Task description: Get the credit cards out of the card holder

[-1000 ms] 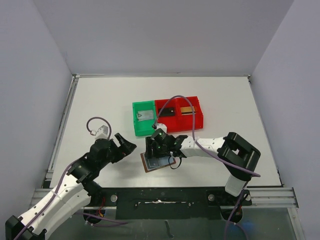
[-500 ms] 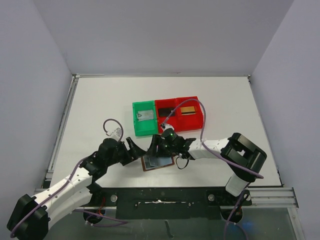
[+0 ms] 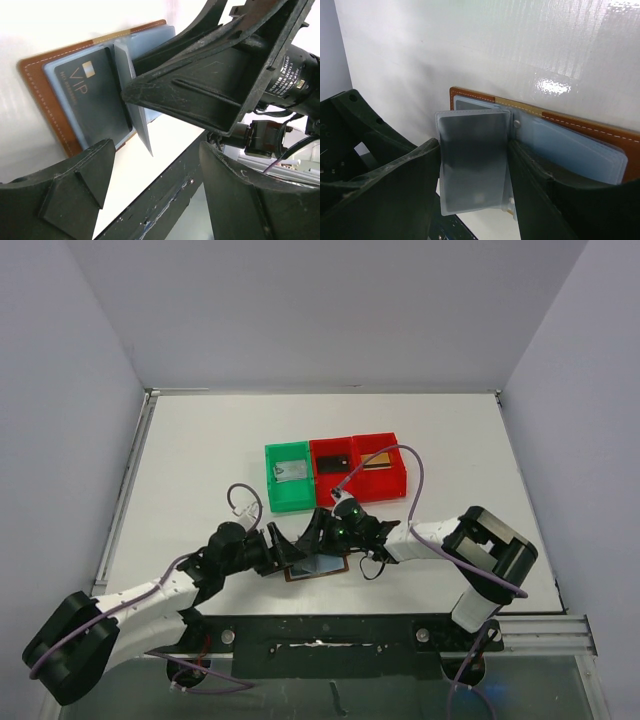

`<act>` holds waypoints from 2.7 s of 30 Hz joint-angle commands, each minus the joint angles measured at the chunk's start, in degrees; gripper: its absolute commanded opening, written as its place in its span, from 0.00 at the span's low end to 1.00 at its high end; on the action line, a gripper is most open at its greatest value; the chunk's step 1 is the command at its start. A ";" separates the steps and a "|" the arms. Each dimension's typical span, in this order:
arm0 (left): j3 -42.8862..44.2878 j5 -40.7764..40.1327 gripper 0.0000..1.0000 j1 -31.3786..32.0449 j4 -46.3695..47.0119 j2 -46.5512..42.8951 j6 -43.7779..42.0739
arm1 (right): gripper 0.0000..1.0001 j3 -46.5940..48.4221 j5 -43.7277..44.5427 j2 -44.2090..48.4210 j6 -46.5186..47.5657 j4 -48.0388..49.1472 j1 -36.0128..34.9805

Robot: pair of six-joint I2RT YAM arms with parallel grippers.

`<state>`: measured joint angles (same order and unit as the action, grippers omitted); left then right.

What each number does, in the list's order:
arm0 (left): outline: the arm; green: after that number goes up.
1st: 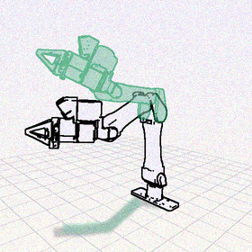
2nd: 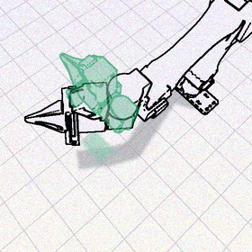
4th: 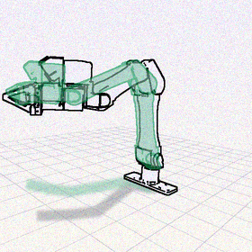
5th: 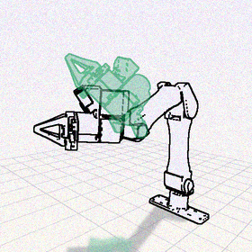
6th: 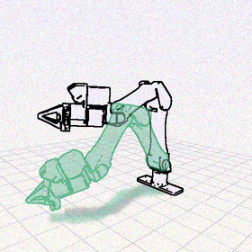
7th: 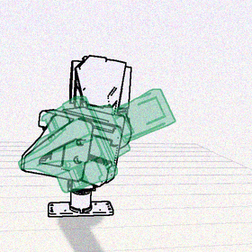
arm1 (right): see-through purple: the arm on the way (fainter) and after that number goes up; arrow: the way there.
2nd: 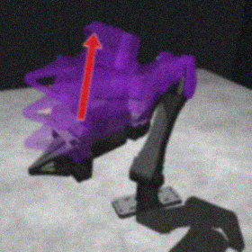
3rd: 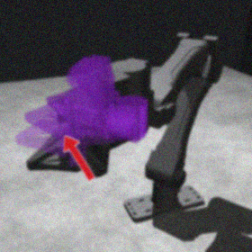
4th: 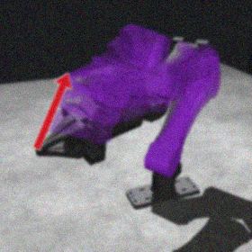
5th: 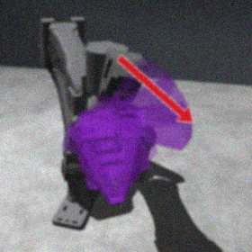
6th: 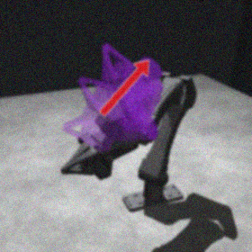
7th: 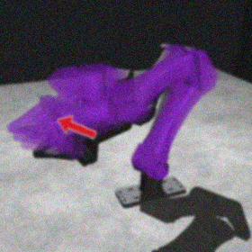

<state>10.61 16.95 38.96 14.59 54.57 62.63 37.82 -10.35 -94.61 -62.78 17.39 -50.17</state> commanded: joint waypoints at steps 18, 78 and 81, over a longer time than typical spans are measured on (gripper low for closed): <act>8.64 12.92 0.66 2.89 27.53 23.62 -5.36 | 0.61 -1.46 -2.80 8.20 2.76 -4.23 2.12; 21.37 -23.71 0.79 5.86 -19.63 8.07 -4.85 | 0.67 -4.66 5.88 20.24 2.78 -11.14 1.71; 21.32 -23.60 0.79 5.86 -19.66 8.07 -4.63 | 0.67 -5.65 5.12 19.65 1.79 -8.94 1.57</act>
<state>30.57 -8.08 44.86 -6.79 62.96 57.84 33.12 -3.51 -74.43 -59.42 1.98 -48.07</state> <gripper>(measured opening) 0.790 0.671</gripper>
